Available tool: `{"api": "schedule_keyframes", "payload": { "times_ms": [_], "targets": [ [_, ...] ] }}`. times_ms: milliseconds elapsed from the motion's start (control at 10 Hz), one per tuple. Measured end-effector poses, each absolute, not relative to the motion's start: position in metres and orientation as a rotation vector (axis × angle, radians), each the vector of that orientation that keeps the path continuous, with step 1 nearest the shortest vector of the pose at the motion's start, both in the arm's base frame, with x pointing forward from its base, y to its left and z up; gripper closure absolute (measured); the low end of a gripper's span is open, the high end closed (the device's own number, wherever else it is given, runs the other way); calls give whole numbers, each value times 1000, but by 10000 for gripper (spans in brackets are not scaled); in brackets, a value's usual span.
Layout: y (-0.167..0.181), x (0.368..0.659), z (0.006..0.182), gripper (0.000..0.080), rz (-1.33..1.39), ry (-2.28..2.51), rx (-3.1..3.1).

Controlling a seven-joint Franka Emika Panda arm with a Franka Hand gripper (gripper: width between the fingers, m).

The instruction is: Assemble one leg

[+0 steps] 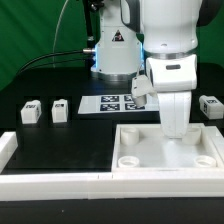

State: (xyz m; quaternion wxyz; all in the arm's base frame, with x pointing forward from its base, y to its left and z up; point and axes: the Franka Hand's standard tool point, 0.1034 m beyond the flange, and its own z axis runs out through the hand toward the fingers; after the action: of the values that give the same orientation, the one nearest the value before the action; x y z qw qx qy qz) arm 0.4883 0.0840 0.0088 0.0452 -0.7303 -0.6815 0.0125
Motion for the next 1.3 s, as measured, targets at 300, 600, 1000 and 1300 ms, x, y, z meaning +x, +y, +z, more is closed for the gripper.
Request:
{"api": "schedule_keyframes", "payload": {
  "times_ms": [300, 600, 1000, 1300],
  "targets": [
    [84, 487, 8, 311, 40, -2079, -2231],
    [84, 487, 8, 161, 41, -2074, -2236],
    [82, 488, 10, 150, 39, -2063, -2250],
    [80, 489, 32, 150, 21, -2014, -2329]
  ]
}}
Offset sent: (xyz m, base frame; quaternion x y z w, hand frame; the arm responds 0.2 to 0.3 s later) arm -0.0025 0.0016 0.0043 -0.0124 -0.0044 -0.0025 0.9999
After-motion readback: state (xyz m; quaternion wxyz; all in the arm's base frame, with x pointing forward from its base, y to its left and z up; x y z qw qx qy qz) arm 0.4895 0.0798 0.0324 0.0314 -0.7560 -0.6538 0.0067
